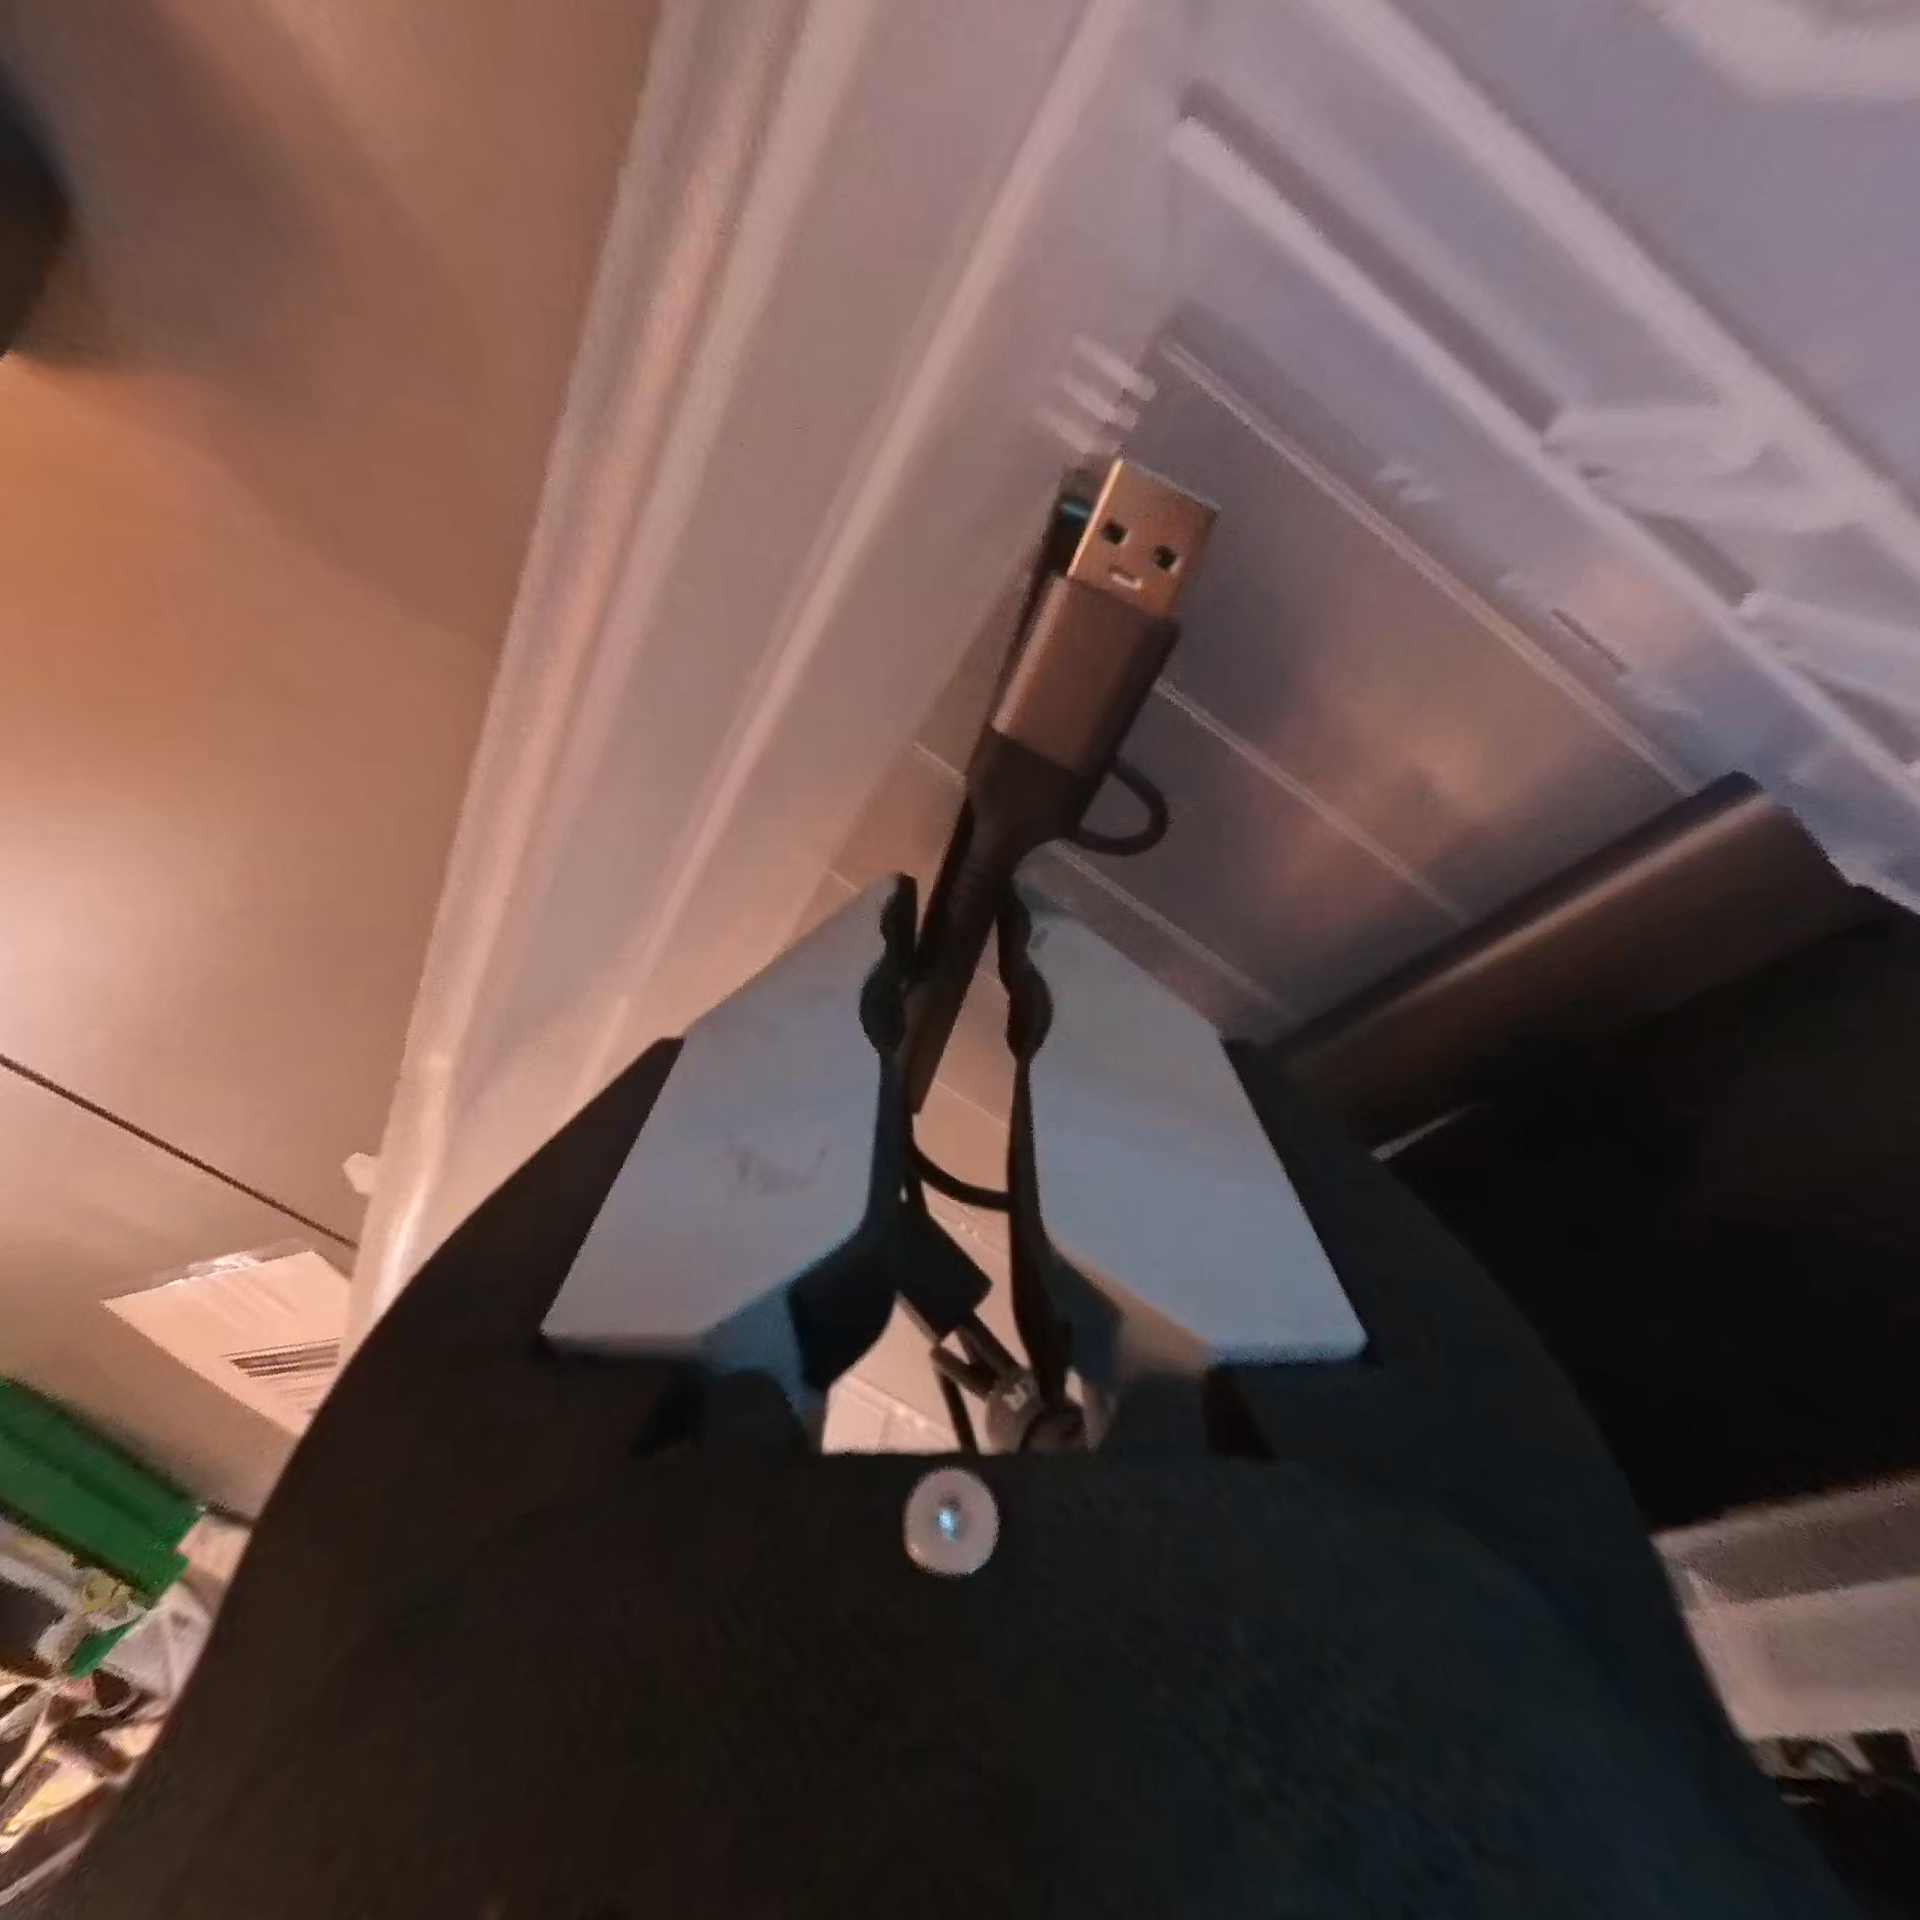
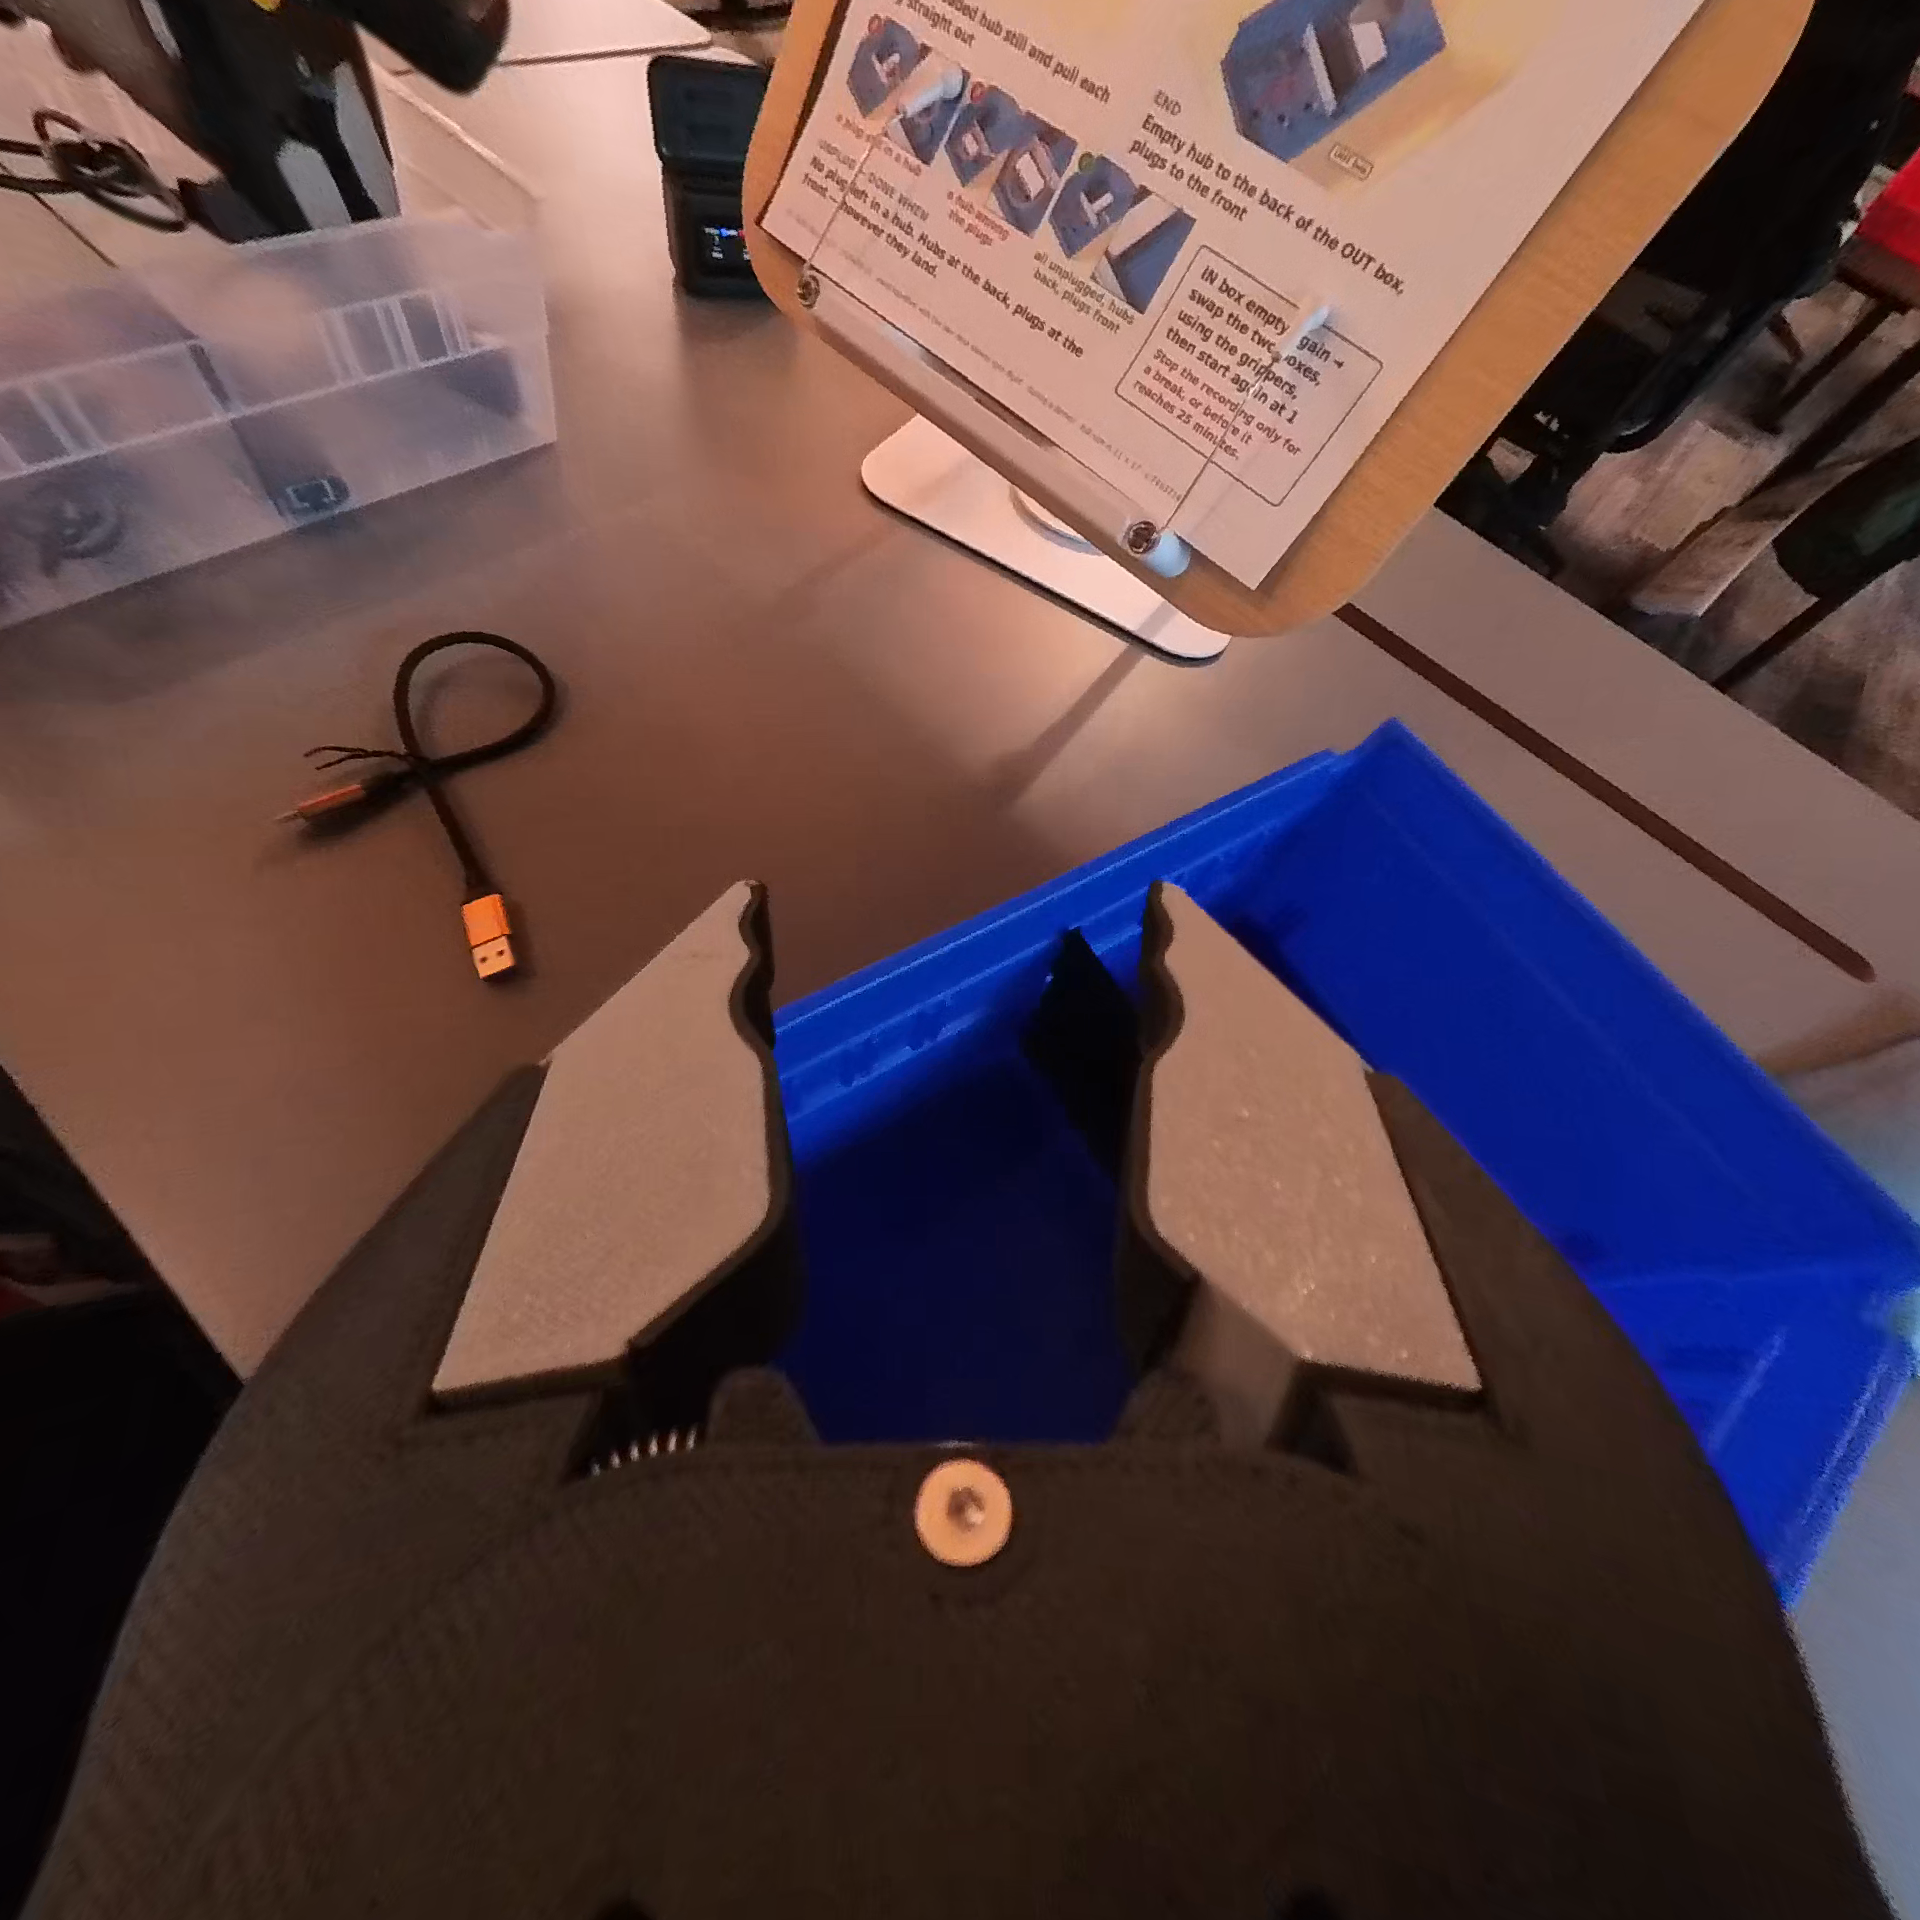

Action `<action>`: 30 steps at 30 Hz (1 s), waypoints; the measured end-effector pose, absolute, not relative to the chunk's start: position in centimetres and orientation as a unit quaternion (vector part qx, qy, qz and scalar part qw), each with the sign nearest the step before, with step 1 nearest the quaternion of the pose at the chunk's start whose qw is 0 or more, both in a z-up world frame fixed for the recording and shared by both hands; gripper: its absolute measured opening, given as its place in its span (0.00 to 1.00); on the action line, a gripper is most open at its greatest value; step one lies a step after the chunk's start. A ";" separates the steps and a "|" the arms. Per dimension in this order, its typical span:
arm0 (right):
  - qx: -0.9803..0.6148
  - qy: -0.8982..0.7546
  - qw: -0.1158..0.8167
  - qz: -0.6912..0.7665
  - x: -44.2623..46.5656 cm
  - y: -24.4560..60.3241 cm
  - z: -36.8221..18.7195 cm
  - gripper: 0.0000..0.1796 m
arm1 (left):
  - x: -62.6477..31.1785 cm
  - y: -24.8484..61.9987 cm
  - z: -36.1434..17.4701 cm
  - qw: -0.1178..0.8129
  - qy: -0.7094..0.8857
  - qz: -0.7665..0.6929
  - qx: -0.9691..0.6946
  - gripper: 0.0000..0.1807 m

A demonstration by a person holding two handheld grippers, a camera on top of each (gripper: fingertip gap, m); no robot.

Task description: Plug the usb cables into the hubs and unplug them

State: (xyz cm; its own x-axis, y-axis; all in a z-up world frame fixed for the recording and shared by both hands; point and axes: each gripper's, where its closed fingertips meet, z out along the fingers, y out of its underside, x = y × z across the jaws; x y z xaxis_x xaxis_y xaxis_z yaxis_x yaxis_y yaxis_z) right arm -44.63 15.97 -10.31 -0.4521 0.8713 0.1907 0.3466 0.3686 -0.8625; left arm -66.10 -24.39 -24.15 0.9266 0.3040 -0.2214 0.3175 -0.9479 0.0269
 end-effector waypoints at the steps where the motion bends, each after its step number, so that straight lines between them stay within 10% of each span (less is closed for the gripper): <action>1: -0.402 -0.758 0.334 0.391 -44.7 16.0 -10.4 0.38 | -66.0 -24.3 -23.8 0.030 0.155 -0.112 0.981 0.07; 20: -0.349 -0.743 0.362 0.442 -40.3 14.3 -5.7 0.38 | -64.5 -22.5 -0.5 -0.505 0.306 -0.250 0.767 0.05; 30: -0.333 -0.758 0.349 0.439 -39.7 12.5 -6.3 0.38 | -63.0 -25.6 -9.7 -0.344 0.360 -0.199 0.844 0.09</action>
